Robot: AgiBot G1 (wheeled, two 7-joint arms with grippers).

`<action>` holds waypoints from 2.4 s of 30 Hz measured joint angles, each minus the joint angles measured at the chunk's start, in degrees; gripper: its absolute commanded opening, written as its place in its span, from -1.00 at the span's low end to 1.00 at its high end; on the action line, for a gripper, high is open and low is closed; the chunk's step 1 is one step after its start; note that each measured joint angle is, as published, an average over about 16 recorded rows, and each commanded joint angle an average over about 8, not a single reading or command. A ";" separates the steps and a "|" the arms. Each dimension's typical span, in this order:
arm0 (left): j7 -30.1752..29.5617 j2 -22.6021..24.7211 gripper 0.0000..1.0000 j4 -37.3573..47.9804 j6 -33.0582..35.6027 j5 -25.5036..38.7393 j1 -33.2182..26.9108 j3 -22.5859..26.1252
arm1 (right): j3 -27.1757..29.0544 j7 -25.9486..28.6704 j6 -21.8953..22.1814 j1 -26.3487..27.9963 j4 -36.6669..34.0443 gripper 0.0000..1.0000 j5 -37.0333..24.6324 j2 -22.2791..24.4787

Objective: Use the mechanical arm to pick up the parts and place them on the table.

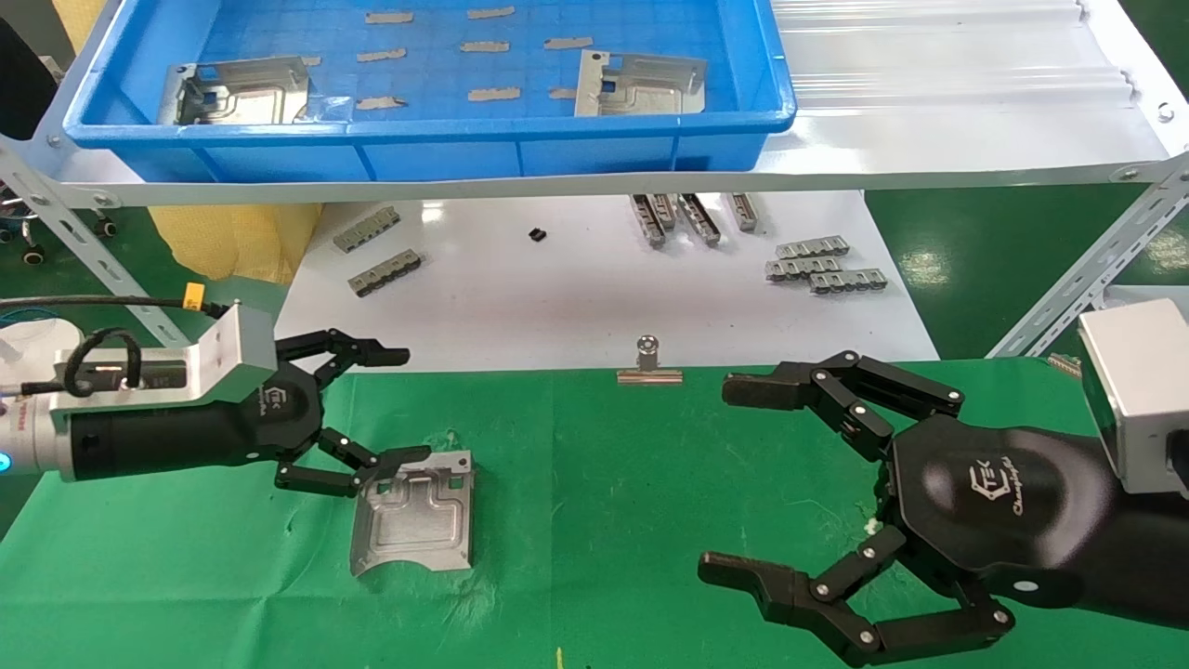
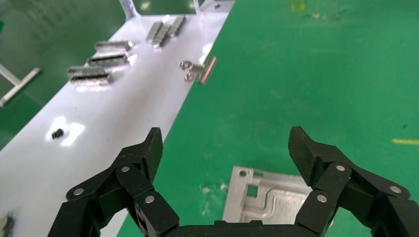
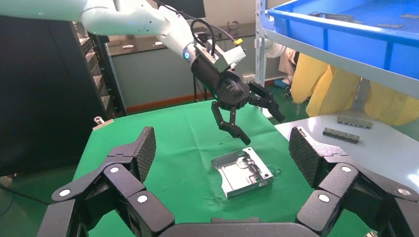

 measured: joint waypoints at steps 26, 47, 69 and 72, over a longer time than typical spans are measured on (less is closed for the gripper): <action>-20.16 -8.80 1.00 -30.81 -2.67 -8.53 15.45 -12.52 | 0.00 0.00 0.00 0.00 0.00 1.00 0.00 0.00; -36.76 -16.05 1.00 -56.21 -4.88 -15.53 28.16 -22.81 | 0.00 0.00 0.00 0.00 0.00 1.00 0.00 0.00; -44.25 -19.54 1.00 -68.38 -5.96 -19.02 34.30 -27.78 | 0.00 -0.01 0.02 -0.01 -0.02 1.00 0.02 0.01; -44.12 -19.44 1.00 -68.02 -5.94 -18.92 34.13 -27.64 | 0.00 -0.01 0.02 -0.01 -0.02 1.00 0.02 0.01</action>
